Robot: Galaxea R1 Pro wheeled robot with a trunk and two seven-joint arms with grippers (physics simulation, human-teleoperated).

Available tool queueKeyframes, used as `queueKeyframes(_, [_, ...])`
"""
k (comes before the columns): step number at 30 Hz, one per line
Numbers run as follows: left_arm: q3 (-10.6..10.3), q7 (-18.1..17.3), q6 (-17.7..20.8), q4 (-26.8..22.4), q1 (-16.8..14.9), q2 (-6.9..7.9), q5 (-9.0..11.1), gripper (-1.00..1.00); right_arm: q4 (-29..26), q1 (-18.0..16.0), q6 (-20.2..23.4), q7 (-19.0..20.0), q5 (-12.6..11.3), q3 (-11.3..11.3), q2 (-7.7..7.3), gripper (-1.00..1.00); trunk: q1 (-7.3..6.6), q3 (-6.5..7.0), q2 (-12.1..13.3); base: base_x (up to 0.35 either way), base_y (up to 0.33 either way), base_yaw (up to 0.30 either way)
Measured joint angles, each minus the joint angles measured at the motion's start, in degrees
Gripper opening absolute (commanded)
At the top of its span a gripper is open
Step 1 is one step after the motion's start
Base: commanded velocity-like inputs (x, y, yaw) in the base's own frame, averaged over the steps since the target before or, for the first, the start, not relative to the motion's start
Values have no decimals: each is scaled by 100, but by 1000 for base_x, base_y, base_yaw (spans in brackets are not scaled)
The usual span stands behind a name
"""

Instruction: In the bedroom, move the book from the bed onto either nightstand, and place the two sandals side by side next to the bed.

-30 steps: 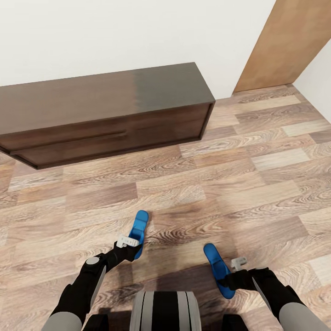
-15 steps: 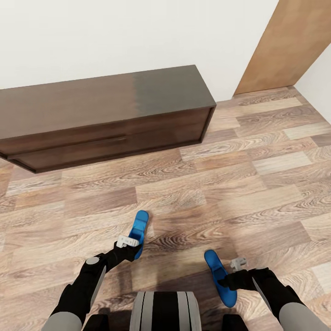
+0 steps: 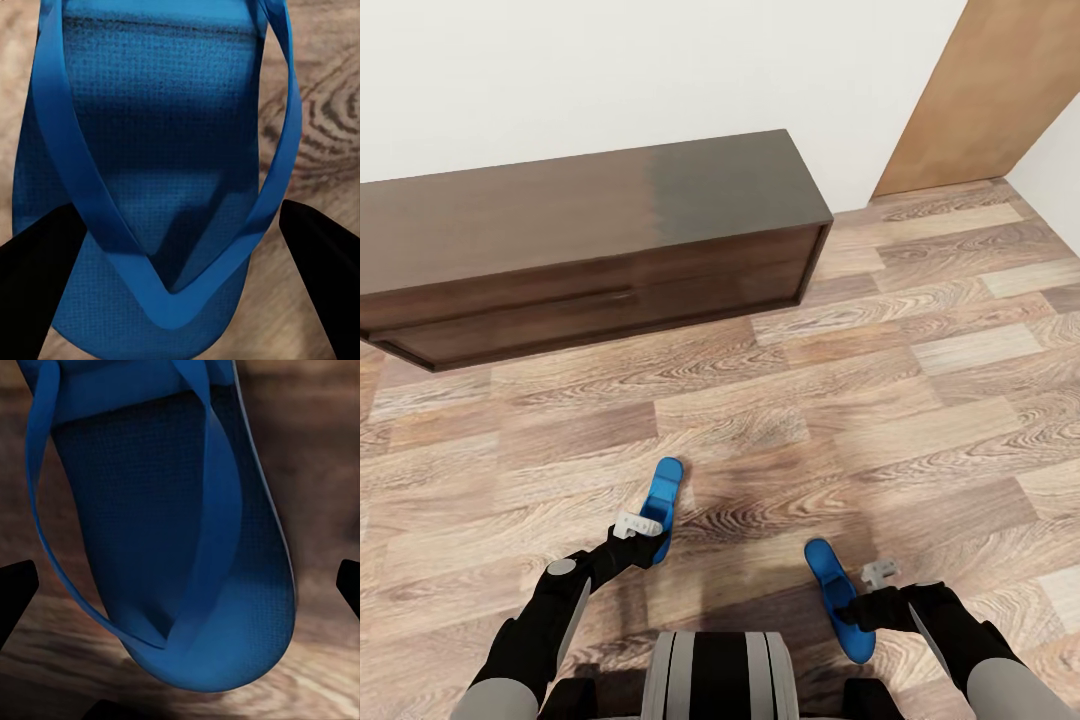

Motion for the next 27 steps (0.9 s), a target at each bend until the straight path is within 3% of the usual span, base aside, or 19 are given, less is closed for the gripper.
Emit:
queueKeyframes(5, [-1, 0, 0, 5, 0, 0, -6, -100, 0, 0, 1, 0, 1, 0, 0, 100, 13, -110, -6, 0, 0, 0])
queueKeyframes(21, [0, 0, 0, 5, 0, 0, 0, -100, -2, 0, -3, 0, 0, 0, 0, 100, 13, -111, -7, 0, 0, 0])
queueKeyframes(22, [-2, 0, 0, 6, 0, 0, 0, -100, -2, 0, -2, 0, 0, 0, 0, -100, 13, -111, -7, 0, 0, 0])
queueKeyframes(27, [0, 0, 0, 4, 2, 0, 0, -100, -5, -1, -8, 0, 21, 1, -1, -100, 13, -111, -7, 0, 0, 0])
